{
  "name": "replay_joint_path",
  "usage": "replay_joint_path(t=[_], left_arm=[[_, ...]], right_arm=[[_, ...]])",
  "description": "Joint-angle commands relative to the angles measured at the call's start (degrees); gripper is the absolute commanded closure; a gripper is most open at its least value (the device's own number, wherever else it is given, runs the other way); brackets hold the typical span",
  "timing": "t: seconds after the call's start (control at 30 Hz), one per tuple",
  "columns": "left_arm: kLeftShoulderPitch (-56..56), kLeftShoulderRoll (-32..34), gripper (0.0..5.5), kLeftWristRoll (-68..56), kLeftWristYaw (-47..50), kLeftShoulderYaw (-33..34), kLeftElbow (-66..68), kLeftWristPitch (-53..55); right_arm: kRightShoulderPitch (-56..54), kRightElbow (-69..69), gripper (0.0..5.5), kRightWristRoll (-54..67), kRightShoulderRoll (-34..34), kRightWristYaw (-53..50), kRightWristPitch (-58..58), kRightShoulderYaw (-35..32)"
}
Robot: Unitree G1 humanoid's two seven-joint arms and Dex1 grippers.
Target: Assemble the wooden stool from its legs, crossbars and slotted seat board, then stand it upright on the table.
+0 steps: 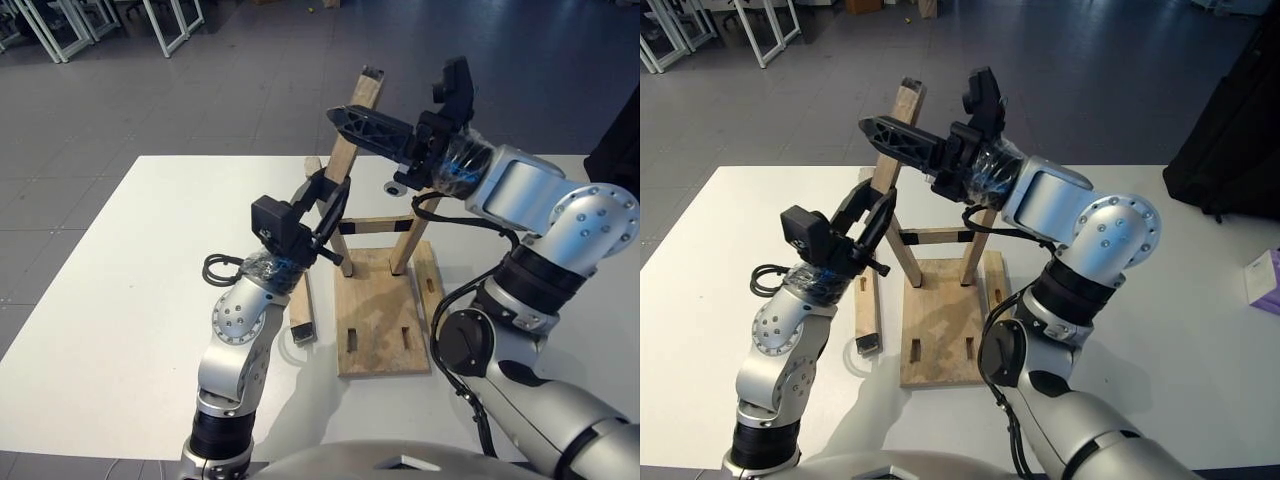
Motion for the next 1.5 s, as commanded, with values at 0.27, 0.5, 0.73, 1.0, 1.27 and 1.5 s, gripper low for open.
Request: replay_joint_path(t=[0.27,0.5,0.73,1.0,1.27,1.5], left_arm=[[0.7,-0.2,4.18,0.0,0.4,-1.6,0.0,0.0],[0.4,0.2,4.18,-0.3,0.4,-0.8,0.1,0.3],[0.8,0.5,4.18,-0.2,0.5,-0.9,-0.1,0.4],[2.1,1.2,3.04,-2.9,0.8,0.8,-0.3,1.8],[12.4,-0.1,1.93,-3.5,8.6,7.8,-4.0,4.5],[15.4,-2.8,1.93,-0.4,18.3,14.9,-1.2,5.9]], right_arm=[[-1.6,3.7,2.41,0.4,-2.2,-2.6,-7.3,3.5],[-2.0,4.2,3.84,2.5,-2.5,-4.5,-8.1,3.3],[-2.4,5.1,5.02,5.5,-2.3,-7.1,-8.3,2.5],[-1.7,5.8,5.11,8.3,-4.5,-9.3,-9.6,2.7],[8.1,-6.9,5.11,31.1,-15.1,-18.8,-4.2,-3.6],[33.7,-20.5,5.11,31.8,-27.6,-27.4,-18.2,5.4]])
